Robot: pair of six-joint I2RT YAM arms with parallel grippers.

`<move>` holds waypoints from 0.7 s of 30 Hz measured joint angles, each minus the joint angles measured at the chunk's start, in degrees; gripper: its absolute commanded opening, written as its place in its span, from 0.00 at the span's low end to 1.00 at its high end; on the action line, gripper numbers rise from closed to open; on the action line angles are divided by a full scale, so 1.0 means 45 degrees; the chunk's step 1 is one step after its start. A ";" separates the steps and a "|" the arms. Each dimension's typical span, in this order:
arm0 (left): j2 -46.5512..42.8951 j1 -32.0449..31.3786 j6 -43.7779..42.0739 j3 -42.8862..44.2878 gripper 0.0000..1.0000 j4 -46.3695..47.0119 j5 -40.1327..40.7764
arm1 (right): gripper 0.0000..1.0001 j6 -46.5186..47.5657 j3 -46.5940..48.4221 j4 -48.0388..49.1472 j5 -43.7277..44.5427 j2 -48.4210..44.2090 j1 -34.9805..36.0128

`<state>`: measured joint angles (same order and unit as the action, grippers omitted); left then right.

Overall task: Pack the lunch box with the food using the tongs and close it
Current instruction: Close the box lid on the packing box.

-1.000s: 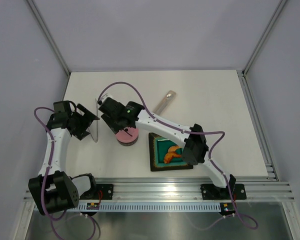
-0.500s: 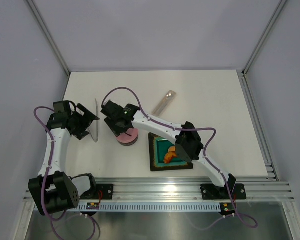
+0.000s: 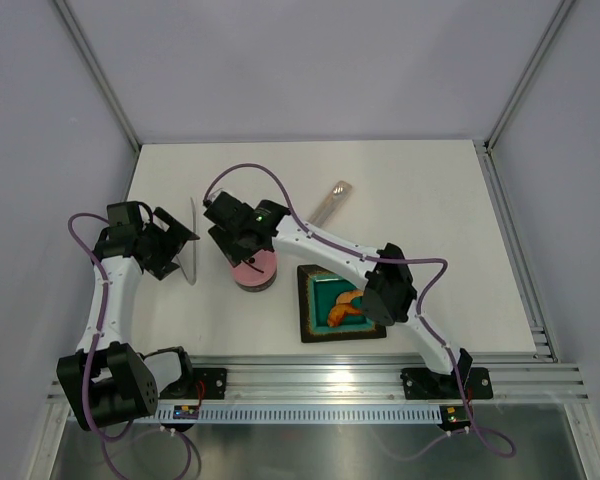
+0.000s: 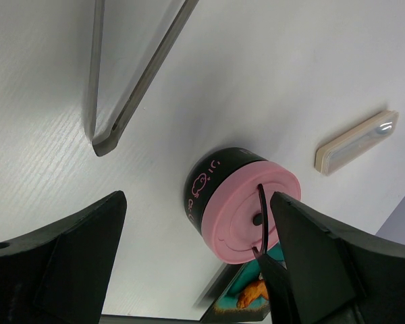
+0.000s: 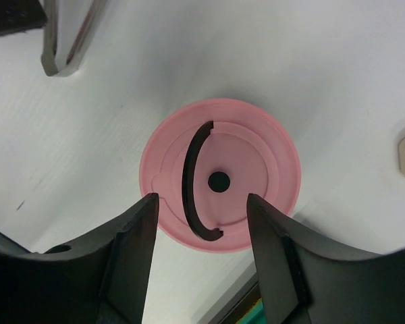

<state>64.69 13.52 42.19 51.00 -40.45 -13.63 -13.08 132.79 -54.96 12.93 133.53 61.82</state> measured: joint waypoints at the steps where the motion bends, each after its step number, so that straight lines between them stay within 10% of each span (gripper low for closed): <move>1: 0.0000 0.0000 -0.0005 0.0000 0.92 0.0000 0.0000 | 0.63 -0.0005 0.0000 0.0034 0.0000 -0.0131 -0.0005; 21: 0.0000 0.0000 -0.0049 -0.0010 0.92 0.0000 0.0000 | 0.64 -0.0636 -0.1846 0.0928 -0.1088 -0.0199 -0.0301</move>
<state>64.69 13.52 41.98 50.96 -40.45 -13.63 -15.94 124.49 -50.78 8.03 132.64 60.47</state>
